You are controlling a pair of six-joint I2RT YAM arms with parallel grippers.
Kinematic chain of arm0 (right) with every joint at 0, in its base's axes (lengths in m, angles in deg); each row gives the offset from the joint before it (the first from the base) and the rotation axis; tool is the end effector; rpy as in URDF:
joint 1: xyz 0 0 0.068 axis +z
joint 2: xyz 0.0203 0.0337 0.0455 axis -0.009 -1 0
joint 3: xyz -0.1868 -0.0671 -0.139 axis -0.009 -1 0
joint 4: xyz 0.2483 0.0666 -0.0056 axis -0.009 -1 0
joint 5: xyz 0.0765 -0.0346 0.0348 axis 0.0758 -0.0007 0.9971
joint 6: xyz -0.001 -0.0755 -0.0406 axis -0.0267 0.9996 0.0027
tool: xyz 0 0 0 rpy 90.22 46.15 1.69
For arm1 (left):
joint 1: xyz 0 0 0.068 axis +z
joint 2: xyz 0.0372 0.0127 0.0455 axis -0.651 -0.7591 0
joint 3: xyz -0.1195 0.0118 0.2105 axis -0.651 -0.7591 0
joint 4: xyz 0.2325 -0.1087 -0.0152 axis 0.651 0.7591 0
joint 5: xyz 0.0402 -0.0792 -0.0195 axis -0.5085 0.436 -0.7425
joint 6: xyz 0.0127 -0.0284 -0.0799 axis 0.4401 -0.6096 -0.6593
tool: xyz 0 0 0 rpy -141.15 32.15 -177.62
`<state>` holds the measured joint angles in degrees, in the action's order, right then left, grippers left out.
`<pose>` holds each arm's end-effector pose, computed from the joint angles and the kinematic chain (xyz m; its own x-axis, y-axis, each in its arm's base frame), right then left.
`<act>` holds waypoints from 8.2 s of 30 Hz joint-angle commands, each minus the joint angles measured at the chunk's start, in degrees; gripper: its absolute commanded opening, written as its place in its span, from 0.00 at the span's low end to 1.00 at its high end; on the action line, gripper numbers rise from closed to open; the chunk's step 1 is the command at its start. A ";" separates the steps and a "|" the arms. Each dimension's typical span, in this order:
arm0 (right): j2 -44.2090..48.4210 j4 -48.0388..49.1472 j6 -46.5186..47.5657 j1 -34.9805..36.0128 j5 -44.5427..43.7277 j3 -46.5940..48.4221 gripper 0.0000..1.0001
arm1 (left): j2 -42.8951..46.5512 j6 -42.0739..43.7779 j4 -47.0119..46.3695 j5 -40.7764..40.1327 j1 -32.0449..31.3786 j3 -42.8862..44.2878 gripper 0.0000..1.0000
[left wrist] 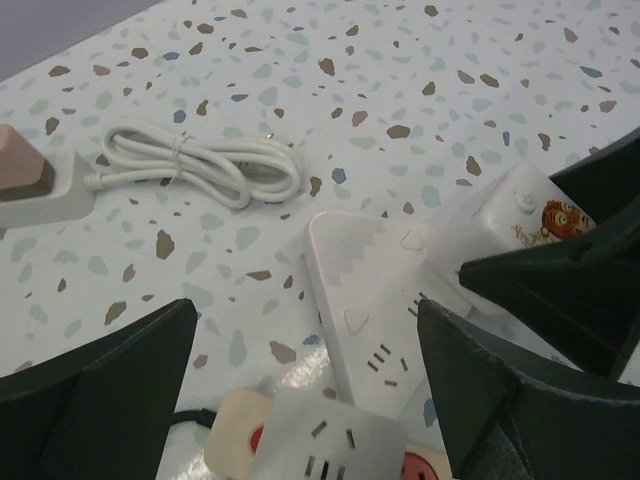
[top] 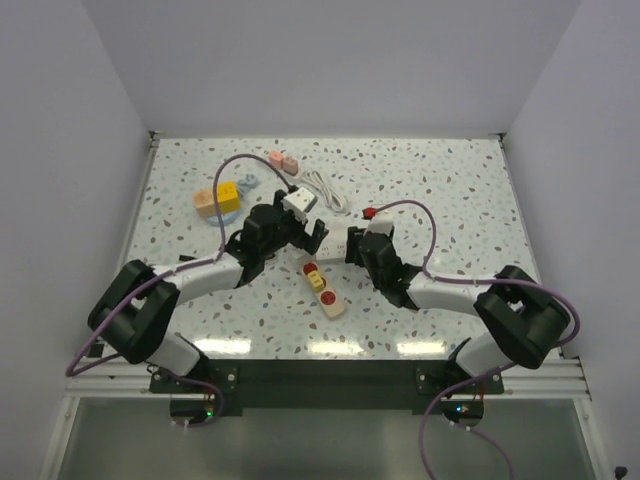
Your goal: Insert the plug
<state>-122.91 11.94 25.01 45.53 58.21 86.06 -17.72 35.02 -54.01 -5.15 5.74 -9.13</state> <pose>0.2534 0.2007 0.1241 -0.4389 0.0444 -0.8974 -0.1473 0.9817 0.1207 0.2820 -0.2046 0.1804 -0.2208 0.1350 -0.9659 0.6353 0.7714 -0.0374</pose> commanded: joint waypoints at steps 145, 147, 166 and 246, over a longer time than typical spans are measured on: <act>-11.93 -20.55 -5.39 14.58 -7.44 5.99 0.54 | -29.12 -6.76 -0.04 6.70 6.22 12.87 0.66; -10.17 -20.28 -3.46 14.23 -7.27 6.86 0.61 | -29.04 -6.76 -0.04 6.52 6.22 12.87 0.66; 11.80 -23.89 1.56 7.66 -5.61 3.89 0.95 | -30.52 -9.39 0.93 2.13 6.31 15.85 0.64; 2.84 -30.48 10.16 -5.46 27.36 6.43 0.22 | 10.95 -13.08 3.75 12.13 6.22 -4.97 1.00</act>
<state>-120.88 -18.73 33.62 40.20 83.46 90.74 -8.89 24.86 -48.85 4.20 11.62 -12.51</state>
